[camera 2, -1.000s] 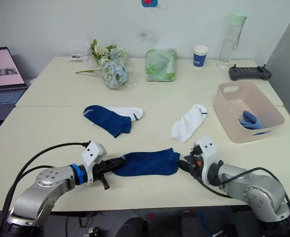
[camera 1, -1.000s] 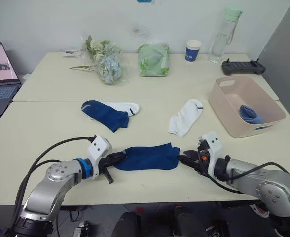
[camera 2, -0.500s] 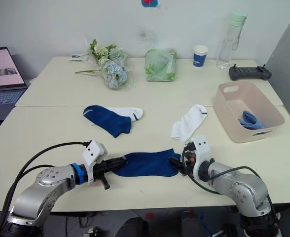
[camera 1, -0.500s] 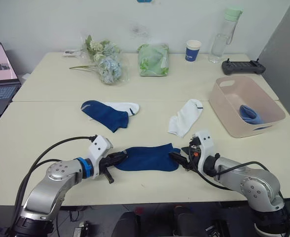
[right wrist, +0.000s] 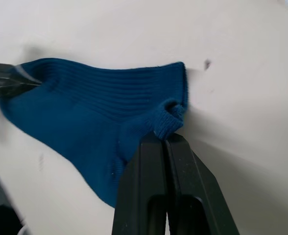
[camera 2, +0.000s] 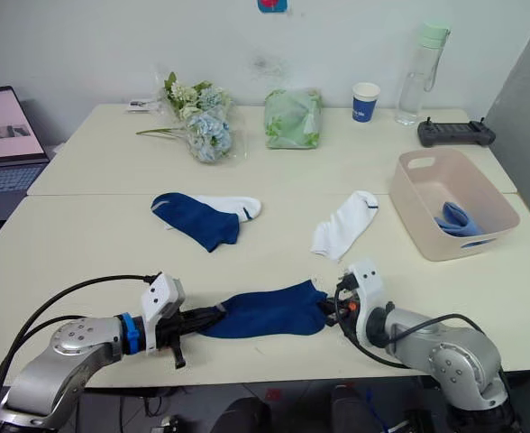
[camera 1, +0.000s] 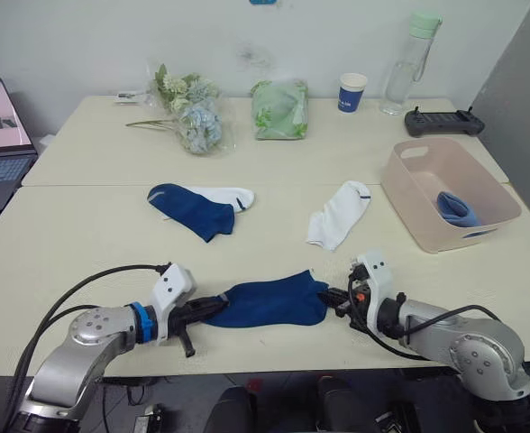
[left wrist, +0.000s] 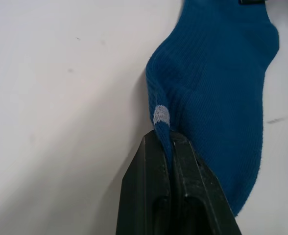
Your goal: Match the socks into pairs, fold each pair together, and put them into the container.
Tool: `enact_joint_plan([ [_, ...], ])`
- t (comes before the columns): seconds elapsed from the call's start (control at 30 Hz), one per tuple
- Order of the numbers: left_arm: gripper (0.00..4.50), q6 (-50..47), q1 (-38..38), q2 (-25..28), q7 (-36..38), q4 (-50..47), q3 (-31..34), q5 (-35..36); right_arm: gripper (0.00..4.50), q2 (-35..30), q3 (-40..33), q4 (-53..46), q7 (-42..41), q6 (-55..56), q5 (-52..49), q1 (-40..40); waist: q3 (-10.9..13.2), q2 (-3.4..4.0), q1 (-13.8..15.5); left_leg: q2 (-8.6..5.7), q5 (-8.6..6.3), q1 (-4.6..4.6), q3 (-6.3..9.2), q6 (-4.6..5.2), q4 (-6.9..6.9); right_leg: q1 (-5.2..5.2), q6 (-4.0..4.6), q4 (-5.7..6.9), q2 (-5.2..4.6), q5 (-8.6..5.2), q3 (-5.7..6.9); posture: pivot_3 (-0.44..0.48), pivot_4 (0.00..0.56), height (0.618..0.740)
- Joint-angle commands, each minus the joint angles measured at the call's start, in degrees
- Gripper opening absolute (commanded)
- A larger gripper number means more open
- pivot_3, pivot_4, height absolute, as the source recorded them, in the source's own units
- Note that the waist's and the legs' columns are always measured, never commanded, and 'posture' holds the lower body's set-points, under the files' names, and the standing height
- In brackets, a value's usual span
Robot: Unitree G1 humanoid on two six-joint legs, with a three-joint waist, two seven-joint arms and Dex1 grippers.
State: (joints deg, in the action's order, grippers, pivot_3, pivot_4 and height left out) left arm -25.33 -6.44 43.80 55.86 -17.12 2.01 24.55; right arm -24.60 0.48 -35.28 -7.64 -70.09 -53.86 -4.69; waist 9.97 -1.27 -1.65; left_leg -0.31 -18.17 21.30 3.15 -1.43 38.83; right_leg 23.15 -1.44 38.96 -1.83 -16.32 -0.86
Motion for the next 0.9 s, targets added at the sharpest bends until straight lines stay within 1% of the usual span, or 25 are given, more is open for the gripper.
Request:
enact_joint_plan([
  [0.03, 0.00, -0.7, -1.5, 2.2, 2.8, -1.4, 1.8, 1.8, 0.03, -1.1, -3.3, -4.9, -0.6, -2.7, -6.0, 2.2, 0.0, 0.00, 0.0, 0.00, 0.00, 0.00, 0.01, 0.00, 0.00, 0.00, 0.00, 0.01, 0.00, 0.00, 0.00, 0.000, 0.150, 0.740],
  [0.17, 0.00, 1.3, -2.8, 2.0, 2.7, 0.5, 0.9, 0.0, 0.03, -2.2, -2.9, -5.9, -0.1, -4.1, -7.7, 4.1, 0.0, 0.00, 0.0, -0.01, 0.00, -0.08, -0.01, 0.00, 0.00, -0.06, 0.00, 0.01, 0.00, 0.00, -0.01, 0.000, 0.150, 0.740],
  [0.33, 0.00, 4.7, -1.8, -0.4, 0.3, 3.5, -0.1, -2.7, 0.03, -1.7, -1.0, -4.2, 1.1, -3.7, -5.5, 3.2, 0.0, 0.04, 0.0, 0.00, 0.00, -0.25, -0.03, 0.01, -0.02, -0.21, 0.00, 0.01, 0.02, 0.00, -0.01, 0.000, 0.150, 0.740],
  [0.37, 0.00, 5.1, -1.9, -0.3, 0.9, 4.4, 0.3, -2.5, 0.23, -2.2, -0.7, -4.0, 1.1, -3.3, -4.2, 3.1, 0.0, 0.04, 0.0, -0.01, 0.00, -0.31, -0.03, 0.01, -0.03, -0.29, 0.00, -0.01, 0.01, -0.01, -0.02, 0.000, 0.150, 0.740],
  [0.43, 0.47, 5.5, -2.9, 0.1, 2.1, 5.9, 1.9, -1.5, 0.71, -3.6, -1.0, -3.8, 0.5, -3.0, -2.9, 3.1, 0.0, 0.04, 0.0, -0.01, 0.00, -0.38, 0.00, 0.01, -0.03, -0.38, 0.00, -0.03, 0.01, -0.01, 0.00, 0.000, 0.150, 0.740],
  [0.47, 0.64, 6.0, -3.6, 0.5, 2.7, 6.4, 2.8, -1.2, 0.98, -4.4, -1.2, -4.0, -0.2, -3.0, -2.8, 3.1, 0.0, 0.06, 0.0, -0.01, -0.01, -0.42, 0.00, 0.01, -0.03, -0.42, 0.00, -0.03, 0.01, -0.01, 0.01, 0.000, 0.150, 0.740],
  [0.5, 0.93, 6.5, -4.1, 0.6, 2.6, 6.7, 3.6, -0.9, 1.29, -4.8, -1.7, -4.0, -0.7, -3.2, -3.1, 2.9, 0.0, 0.05, 0.0, -0.01, -0.01, -0.43, -0.01, 0.01, -0.03, -0.44, 0.00, -0.04, 0.01, -0.01, 0.00, 0.000, 0.150, 0.740],
  [0.53, 1.24, 6.8, -4.4, 0.7, 2.6, 6.9, 4.1, -0.9, 1.67, -5.1, -2.0, -4.0, -1.0, -3.2, -3.3, 2.8, 0.0, 0.05, -0.1, -0.01, -0.01, -0.45, -0.01, 0.01, -0.03, -0.45, 0.00, -0.04, 0.01, -0.01, 0.00, 0.000, 0.150, 0.740],
  [0.63, 2.08, 6.9, -5.5, 0.7, 2.3, 6.6, 6.8, 0.3, 2.62, -5.5, -3.4, -4.3, -1.4, -2.7, -4.0, 1.5, 0.0, 0.06, -0.1, 0.06, -0.01, -0.51, 0.02, 0.01, -0.05, -0.50, 0.00, -0.04, 0.08, -0.02, 0.02, 0.000, 0.150, 0.740],
  [0.73, 2.99, 6.0, -6.2, 0.6, 1.9, 5.3, 10.7, 3.0, 3.70, -7.5, -4.4, -5.9, -3.0, -1.2, -3.7, 0.2, 0.0, 0.07, -0.1, 0.09, -0.01, -0.51, 0.04, 0.01, -0.05, -0.50, 0.01, -0.03, 0.12, -0.02, 0.02, 0.000, 0.150, 0.740],
  [0.8, 3.64, 4.7, -6.4, 0.6, 1.6, 4.0, 13.7, 5.1, 4.43, -10.3, -4.2, -7.6, -4.8, 1.5, -1.3, -1.2, 0.0, 0.08, -0.1, 0.09, -0.01, -0.49, 0.08, 0.01, -0.05, -0.49, 0.01, -0.04, 0.12, -0.02, 0.06, 0.000, 0.150, 0.740],
  [0.87, 4.26, 3.8, -6.6, 1.0, 1.5, 2.7, 16.1, 6.3, 4.50, -12.0, -4.5, -8.8, -6.5, 3.7, -0.4, -3.3, 0.0, 0.08, 0.0, 0.08, -0.01, -0.43, 0.07, 0.01, -0.06, -0.45, 0.01, -0.08, 0.11, -0.02, 0.05, 0.000, 0.150, 0.740],
  [0.9, 4.47, 3.1, -6.4, 0.9, 1.1, 2.2, 17.3, 6.9, 4.50, -12.8, -4.0, -9.2, -7.1, 5.2, 1.0, -4.5, 0.0, 0.07, 0.0, 0.07, -0.01, -0.43, 0.07, 0.01, -0.06, -0.47, 0.00, -0.10, 0.11, -0.02, 0.05, 0.000, 0.150, 0.740],
])
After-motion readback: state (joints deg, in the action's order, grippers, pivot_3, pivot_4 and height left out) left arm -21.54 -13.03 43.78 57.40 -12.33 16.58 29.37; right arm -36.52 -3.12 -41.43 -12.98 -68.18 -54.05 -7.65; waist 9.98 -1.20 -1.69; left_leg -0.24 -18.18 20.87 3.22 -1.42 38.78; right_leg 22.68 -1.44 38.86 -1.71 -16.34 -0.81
